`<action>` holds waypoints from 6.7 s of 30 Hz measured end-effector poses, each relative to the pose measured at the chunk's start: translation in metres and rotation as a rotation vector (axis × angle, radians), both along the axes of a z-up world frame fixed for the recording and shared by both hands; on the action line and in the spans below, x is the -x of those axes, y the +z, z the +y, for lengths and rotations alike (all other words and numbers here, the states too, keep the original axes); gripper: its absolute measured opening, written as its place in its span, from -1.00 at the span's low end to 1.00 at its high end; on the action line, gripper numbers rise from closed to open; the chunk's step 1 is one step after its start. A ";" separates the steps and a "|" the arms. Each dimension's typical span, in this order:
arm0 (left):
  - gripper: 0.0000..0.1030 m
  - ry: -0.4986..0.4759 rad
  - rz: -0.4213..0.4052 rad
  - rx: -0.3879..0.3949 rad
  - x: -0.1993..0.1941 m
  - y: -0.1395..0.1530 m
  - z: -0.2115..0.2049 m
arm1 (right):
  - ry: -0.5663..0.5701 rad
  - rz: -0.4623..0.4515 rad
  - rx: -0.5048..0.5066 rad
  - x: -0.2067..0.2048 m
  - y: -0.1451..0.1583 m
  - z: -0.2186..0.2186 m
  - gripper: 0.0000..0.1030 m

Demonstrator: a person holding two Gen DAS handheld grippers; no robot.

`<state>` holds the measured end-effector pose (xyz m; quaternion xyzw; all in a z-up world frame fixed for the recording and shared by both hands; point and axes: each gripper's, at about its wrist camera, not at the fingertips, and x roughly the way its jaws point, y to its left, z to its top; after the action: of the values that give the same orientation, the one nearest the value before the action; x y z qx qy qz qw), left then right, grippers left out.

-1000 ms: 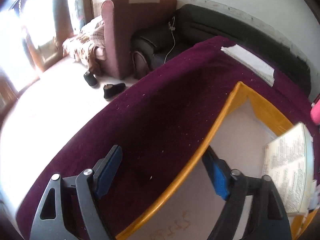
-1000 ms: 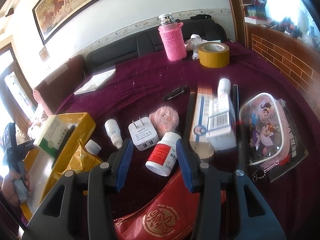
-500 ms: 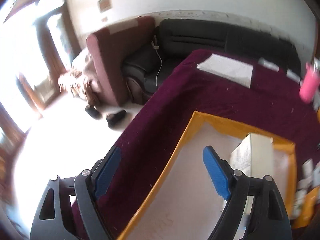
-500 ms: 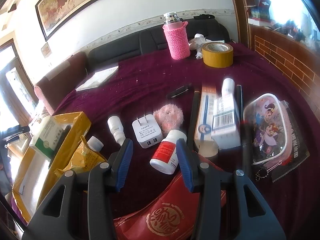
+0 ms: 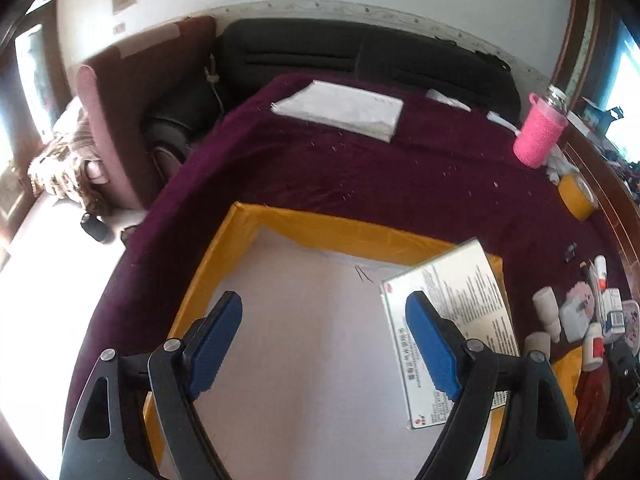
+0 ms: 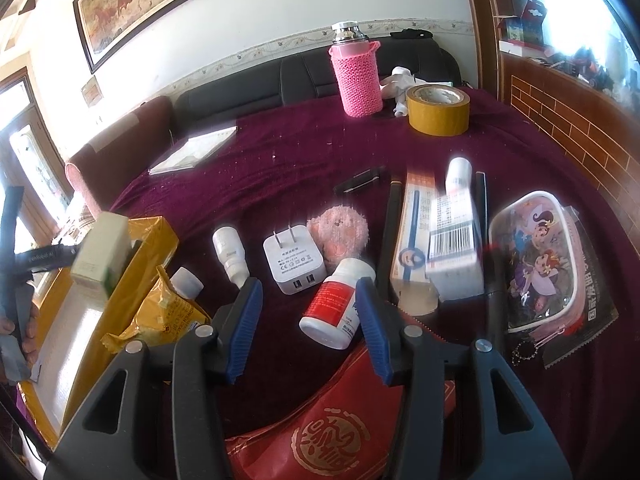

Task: Organize objects
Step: 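Release the white box in the tray with the left gripper while the right drops the marker, then grasp the yellow snack packet with the left gripper, then place the yellow packet in the tray with the left gripper while the right brings a white bottle, then grasp the small white dropper bottle with the left gripper, then carry the dropper bottle to the tray with the left gripper while the right brings the charger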

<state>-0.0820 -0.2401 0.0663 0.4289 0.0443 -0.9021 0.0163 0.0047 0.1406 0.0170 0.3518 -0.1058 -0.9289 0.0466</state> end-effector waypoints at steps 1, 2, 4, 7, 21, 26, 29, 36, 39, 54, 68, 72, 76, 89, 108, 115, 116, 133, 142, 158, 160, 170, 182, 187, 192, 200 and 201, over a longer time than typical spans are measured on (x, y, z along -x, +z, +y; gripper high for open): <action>0.55 0.007 0.042 -0.017 -0.008 0.013 0.000 | -0.004 0.002 -0.002 0.001 0.000 0.000 -0.09; 0.55 -0.010 0.075 -0.037 -0.013 0.025 0.004 | -0.009 0.004 -0.001 0.001 0.000 0.001 -0.08; 0.56 -0.086 0.136 -0.041 -0.033 0.048 0.025 | -0.017 0.003 0.008 0.001 0.000 0.003 -0.04; 0.66 -0.266 0.125 0.006 -0.047 0.055 0.079 | -0.034 0.004 0.025 0.002 0.002 0.009 -0.04; -0.39 -0.513 -0.050 0.237 -0.066 -0.018 0.226 | -0.106 0.002 0.138 -0.002 0.005 0.040 -0.03; -0.39 -0.501 -0.069 0.227 -0.062 -0.031 0.240 | -0.095 -0.002 0.154 -0.001 0.006 0.039 -0.03; -0.43 -0.503 -0.103 0.246 -0.063 -0.049 0.249 | -0.097 0.001 0.146 -0.002 0.006 0.038 -0.03; -0.55 -0.403 0.055 0.015 -0.102 0.007 0.194 | -0.080 -0.005 0.114 -0.001 0.003 0.030 -0.03; -0.55 -0.329 0.129 -0.108 -0.128 0.037 0.144 | -0.052 0.009 0.098 -0.004 0.005 0.022 -0.03; -0.55 -0.107 0.184 -0.243 -0.173 0.027 -0.020 | 0.141 -0.394 0.066 0.080 -0.017 -0.121 -0.05; -0.55 -0.116 0.150 -0.238 -0.147 0.016 -0.057 | 0.148 -0.314 0.169 0.042 0.018 -0.109 -0.38; -0.55 -0.144 0.139 -0.168 -0.116 0.026 -0.052 | 0.260 -0.273 0.257 0.043 0.053 -0.130 -0.38; -0.55 -0.175 0.057 -0.175 -0.062 0.018 -0.052 | 0.359 -0.315 0.298 0.060 0.056 -0.181 -0.37; -0.55 -0.111 -0.059 -0.139 0.007 -0.045 -0.055 | 0.390 -0.376 0.226 0.110 0.009 -0.267 -0.37; 0.34 -0.009 0.015 -0.116 -0.007 0.000 -0.053 | 0.377 -0.134 0.048 0.065 0.065 -0.228 -0.19; 0.34 0.111 0.170 0.108 -0.046 0.050 -0.039 | 0.334 -0.024 -0.038 0.013 0.082 -0.186 -0.19; 0.35 0.112 0.195 0.122 -0.056 0.057 -0.036 | 0.323 -0.009 -0.049 0.006 0.083 -0.180 -0.19; 0.51 -0.216 0.102 -0.237 -0.109 0.055 0.092 | -0.132 -0.020 -0.044 -0.043 0.040 0.011 0.61; 0.50 -0.251 -0.033 -0.201 -0.059 0.007 0.200 | -0.216 0.033 0.045 -0.038 0.020 0.077 0.61; -0.29 -0.115 -0.075 0.053 0.021 -0.070 0.246 | -0.164 0.032 0.255 -0.038 0.011 0.101 0.61; -0.32 -0.122 -0.046 0.083 0.019 -0.072 0.250 | -0.163 0.027 0.260 -0.038 0.010 0.101 0.61; -0.58 -0.189 0.037 -0.077 -0.034 -0.022 0.228 | -0.165 0.020 0.181 -0.034 0.006 0.094 0.61; -0.58 -0.333 0.007 -0.080 -0.084 -0.024 0.214 | -0.214 0.046 0.019 -0.040 0.008 0.078 0.61; -0.49 -0.335 0.021 0.021 -0.098 -0.034 0.217 | -0.207 0.041 0.026 -0.039 0.008 0.080 0.61; -0.47 -0.332 -0.074 0.038 -0.087 -0.054 0.225 | -0.197 0.034 0.039 -0.038 0.007 0.081 0.61; -0.47 -0.392 -0.082 0.115 -0.111 -0.065 0.237 | -0.188 0.028 0.047 -0.036 0.006 0.081 0.61; -0.49 -0.389 -0.074 0.122 -0.114 -0.065 0.238 | -0.187 0.028 0.045 -0.036 0.006 0.081 0.61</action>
<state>0.0323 -0.0017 0.0009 0.4603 -0.0945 -0.8730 -0.1305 0.0402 0.2211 0.0230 0.3263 -0.1583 -0.9314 -0.0310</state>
